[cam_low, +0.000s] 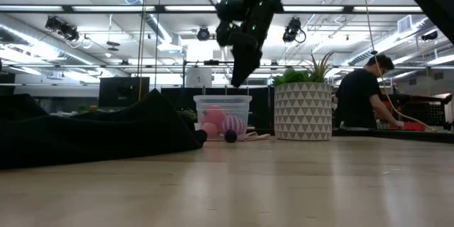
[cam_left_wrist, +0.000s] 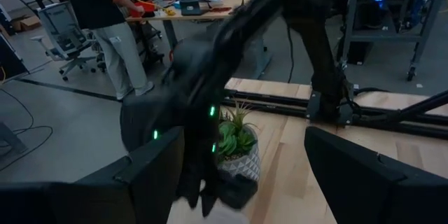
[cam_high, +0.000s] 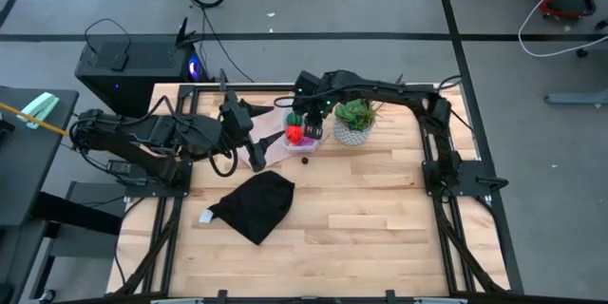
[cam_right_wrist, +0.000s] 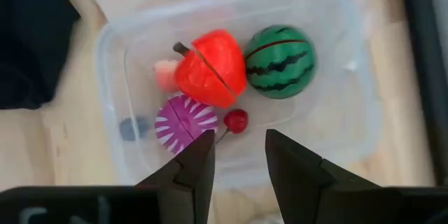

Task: Pick and placing Produce into tupperware
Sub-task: Put the plum into the transparent bin

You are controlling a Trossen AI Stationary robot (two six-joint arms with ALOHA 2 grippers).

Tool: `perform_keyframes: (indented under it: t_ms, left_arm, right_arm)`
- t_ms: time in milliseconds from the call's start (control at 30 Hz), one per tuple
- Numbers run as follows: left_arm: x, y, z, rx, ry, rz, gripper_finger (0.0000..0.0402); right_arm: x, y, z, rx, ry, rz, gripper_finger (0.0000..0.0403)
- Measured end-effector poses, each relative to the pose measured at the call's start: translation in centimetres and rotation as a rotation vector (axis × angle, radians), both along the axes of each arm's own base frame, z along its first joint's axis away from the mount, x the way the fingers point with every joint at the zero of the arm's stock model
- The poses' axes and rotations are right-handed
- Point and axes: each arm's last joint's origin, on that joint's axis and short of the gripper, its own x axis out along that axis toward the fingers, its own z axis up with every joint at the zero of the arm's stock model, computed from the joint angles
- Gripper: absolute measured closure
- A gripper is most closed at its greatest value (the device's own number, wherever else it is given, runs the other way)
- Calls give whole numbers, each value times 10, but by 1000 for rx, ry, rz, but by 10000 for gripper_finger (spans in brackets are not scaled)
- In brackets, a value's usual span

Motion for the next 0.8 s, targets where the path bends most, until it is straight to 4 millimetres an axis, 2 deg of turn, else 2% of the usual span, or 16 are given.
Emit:
perform_keyframes:
  t_ms: [233,333,467,600,700,800]
  left_arm:
    - [0,0,-1,2,7,0,99]
    - [0,0,-1,4,8,0,99]
    - [0,0,-1,31,22,-6,99]
    - [0,0,-1,49,32,-11,99]
    - [0,-1,-1,52,33,-16,99]
    - [-1,-5,-1,81,50,-46,99]
  right_arm:
    - [-35,14,53,-25,-17,-62,270]
    - [-55,36,71,17,37,-77,270]
    - [-77,78,90,64,65,-84,271]
    - [-101,129,85,131,88,-134,272]
    - [-125,167,69,165,92,-232,272]
    - [-144,205,47,248,6,-376,272]
